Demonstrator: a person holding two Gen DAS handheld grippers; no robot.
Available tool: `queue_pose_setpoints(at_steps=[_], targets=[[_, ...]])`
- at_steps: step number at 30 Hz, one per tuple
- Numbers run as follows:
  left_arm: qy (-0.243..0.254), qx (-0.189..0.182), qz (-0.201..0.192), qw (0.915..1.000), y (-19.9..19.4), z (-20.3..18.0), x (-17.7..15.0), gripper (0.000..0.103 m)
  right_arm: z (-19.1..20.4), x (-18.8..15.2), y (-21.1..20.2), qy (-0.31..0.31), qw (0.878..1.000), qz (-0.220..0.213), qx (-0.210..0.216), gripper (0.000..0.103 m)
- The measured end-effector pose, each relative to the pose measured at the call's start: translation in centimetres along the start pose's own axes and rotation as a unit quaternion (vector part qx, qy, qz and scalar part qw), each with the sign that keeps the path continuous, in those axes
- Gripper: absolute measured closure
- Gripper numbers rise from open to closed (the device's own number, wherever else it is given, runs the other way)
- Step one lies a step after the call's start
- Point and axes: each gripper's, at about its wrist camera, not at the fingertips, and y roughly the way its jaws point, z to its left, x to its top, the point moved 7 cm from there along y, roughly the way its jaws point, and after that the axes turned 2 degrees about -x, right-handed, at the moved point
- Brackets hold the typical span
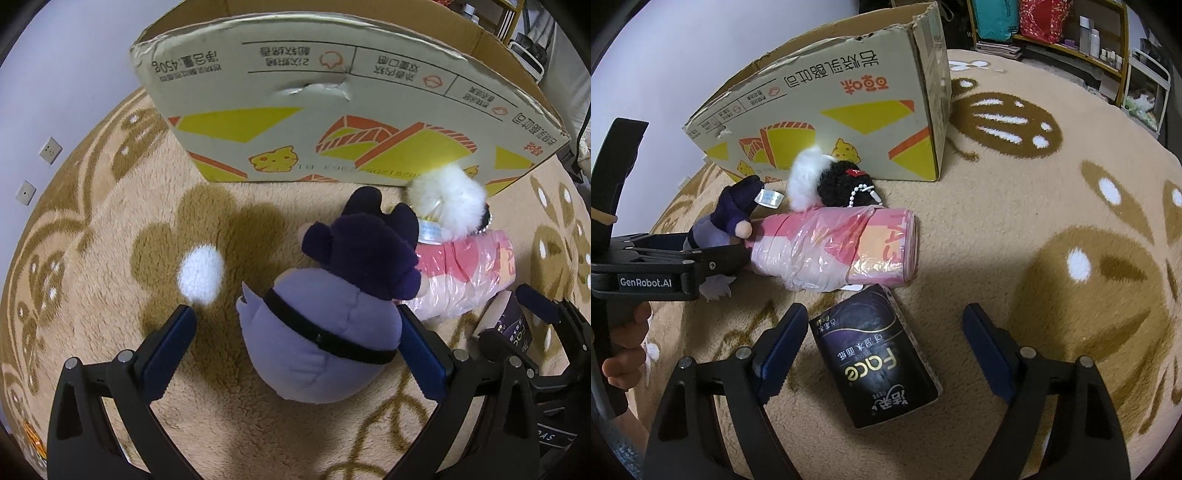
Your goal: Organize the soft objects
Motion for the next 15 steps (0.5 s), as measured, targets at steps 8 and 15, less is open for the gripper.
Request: queue_pose_setpoints(at_steps=[8,15], targets=[[0.003,0.005,0.001,1.0000,-0.2,-0.2,0.0,0.000,0.5,-0.2,-0.2,-0.014,1.000,-0.002,-0.014,0.013],[0.008,0.011,-0.004,0.9999,0.0,-0.7,0.2,0.000,0.9,-0.1,-0.2,-0.027,0.999,-0.001,-0.024,0.013]])
